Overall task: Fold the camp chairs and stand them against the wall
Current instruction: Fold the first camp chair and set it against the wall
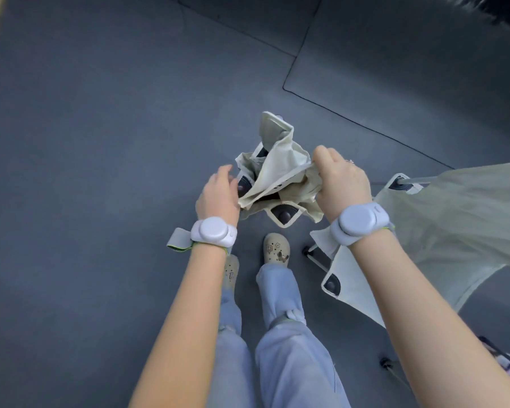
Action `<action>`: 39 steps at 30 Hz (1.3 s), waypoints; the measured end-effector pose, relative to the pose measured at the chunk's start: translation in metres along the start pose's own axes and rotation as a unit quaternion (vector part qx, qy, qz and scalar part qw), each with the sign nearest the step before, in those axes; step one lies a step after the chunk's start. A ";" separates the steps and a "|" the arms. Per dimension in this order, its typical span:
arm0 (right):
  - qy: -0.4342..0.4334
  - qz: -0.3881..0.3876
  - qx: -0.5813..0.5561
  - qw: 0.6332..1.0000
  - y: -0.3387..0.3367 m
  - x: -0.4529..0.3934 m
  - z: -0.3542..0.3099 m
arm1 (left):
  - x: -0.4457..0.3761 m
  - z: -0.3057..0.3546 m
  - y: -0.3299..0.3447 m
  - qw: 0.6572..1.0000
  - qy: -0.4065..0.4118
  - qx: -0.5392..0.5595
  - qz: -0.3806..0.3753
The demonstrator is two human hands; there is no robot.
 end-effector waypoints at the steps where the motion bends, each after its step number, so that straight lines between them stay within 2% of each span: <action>1: 0.014 -0.029 -0.001 0.999 0.000 -0.002 0.002 | -0.004 0.010 -0.020 0.999 0.021 0.028 0.035; 4: 0.038 -0.093 0.004 0.995 0.004 -0.008 0.005 | -0.004 0.060 -0.054 0.984 0.153 0.040 0.079; 8: 0.045 -0.125 0.009 0.991 -0.002 -0.017 0.008 | -0.012 0.126 -0.045 0.962 0.271 -0.034 0.015; 13: 0.043 -0.149 0.005 0.988 -0.003 -0.020 0.012 | -0.031 0.147 -0.026 0.961 0.271 -0.041 -0.037; 21: 0.052 -0.162 -0.010 0.985 -0.005 -0.040 0.001 | -0.053 0.153 -0.021 0.968 0.231 -0.068 -0.064; 27: 0.112 -0.185 -0.005 0.976 -0.018 -0.083 0.024 | -0.088 0.195 -0.014 0.953 0.266 -0.098 -0.109; 33: 0.146 -0.233 -0.042 0.961 -0.035 -0.132 0.033 | -0.136 0.235 -0.021 0.923 0.289 -0.185 -0.171; 35: 0.156 -0.226 -0.048 0.960 -0.050 -0.150 0.039 | -0.148 0.252 -0.032 0.924 0.295 -0.184 -0.158; 39: 0.146 -0.160 -0.031 0.976 -0.104 -0.204 0.057 | -0.171 0.305 -0.069 0.933 0.315 -0.156 -0.081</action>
Point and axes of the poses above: each hand's wrist, its own x-axis away from the middle knuckle, its own y-axis out of the palm, z = x × y, the point moved 10 cm from there along -x, towards the middle knuckle, and after that the axes turned 2 degrees about y, right-handed, at the moved point
